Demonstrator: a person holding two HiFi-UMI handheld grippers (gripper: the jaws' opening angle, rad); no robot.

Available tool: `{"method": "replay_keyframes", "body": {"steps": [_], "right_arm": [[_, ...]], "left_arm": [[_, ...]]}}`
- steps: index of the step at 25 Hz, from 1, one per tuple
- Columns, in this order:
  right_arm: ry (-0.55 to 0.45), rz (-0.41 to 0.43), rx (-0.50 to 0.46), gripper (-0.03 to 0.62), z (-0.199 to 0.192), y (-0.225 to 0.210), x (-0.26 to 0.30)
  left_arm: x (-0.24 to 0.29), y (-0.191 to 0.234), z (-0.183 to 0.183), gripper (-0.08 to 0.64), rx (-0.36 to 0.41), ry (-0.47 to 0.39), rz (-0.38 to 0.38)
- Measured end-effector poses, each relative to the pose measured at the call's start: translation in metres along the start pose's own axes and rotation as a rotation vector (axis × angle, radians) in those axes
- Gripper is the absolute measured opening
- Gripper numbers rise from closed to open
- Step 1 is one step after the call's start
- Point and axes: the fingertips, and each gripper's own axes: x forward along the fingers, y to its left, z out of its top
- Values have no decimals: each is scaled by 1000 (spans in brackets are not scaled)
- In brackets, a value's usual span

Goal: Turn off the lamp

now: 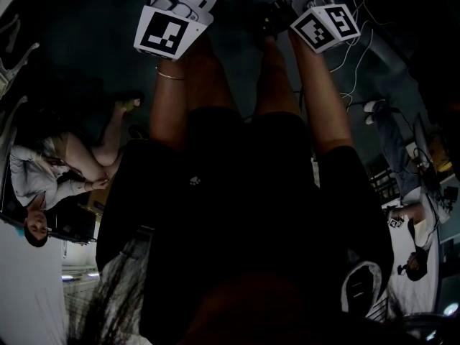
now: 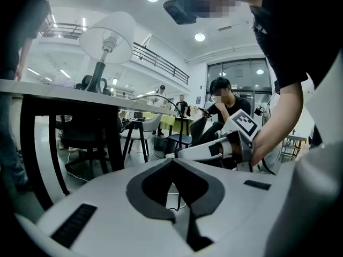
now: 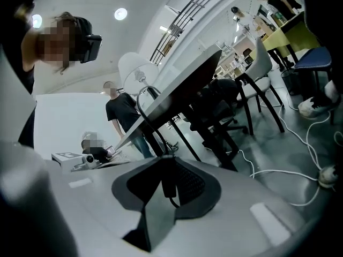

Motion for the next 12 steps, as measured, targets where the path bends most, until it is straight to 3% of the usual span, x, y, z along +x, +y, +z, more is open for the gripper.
{"method": "replay_keyframes", "body": {"steps": [12], "right_arm": [[46,-79,-38,66,-26,-31,-6]], "left_arm": [[7,1,-6,6,-32,12,26]]}}
